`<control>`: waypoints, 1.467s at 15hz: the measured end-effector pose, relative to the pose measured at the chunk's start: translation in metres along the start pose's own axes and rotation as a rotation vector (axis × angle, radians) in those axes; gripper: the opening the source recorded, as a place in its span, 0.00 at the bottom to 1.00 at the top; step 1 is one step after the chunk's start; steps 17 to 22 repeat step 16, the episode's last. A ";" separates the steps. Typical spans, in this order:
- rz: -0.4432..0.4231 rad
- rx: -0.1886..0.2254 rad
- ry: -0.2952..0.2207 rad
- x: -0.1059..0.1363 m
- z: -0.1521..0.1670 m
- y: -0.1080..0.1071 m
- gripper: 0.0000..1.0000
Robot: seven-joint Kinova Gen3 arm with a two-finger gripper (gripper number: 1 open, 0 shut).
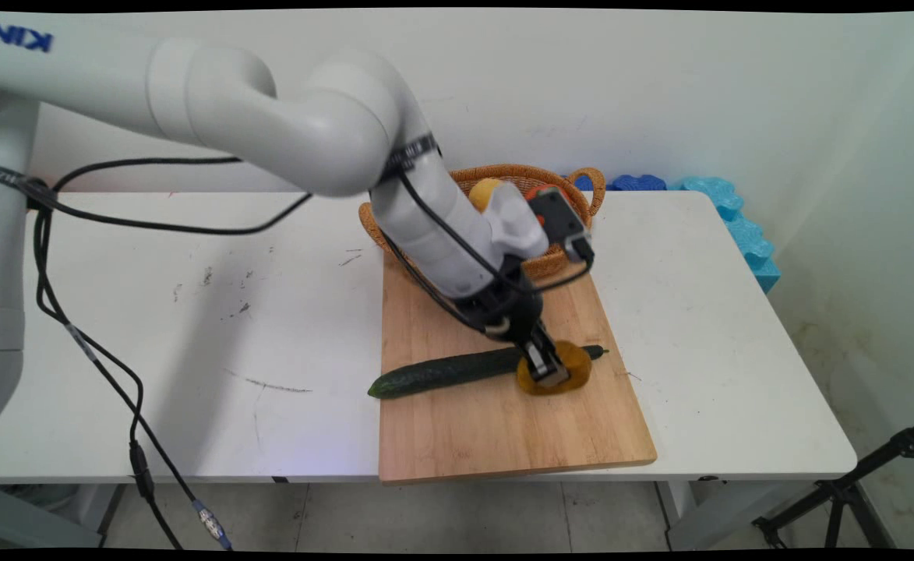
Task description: Place the picked object on the cutting board
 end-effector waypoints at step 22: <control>0.016 -0.006 -0.008 -0.009 0.059 0.008 1.00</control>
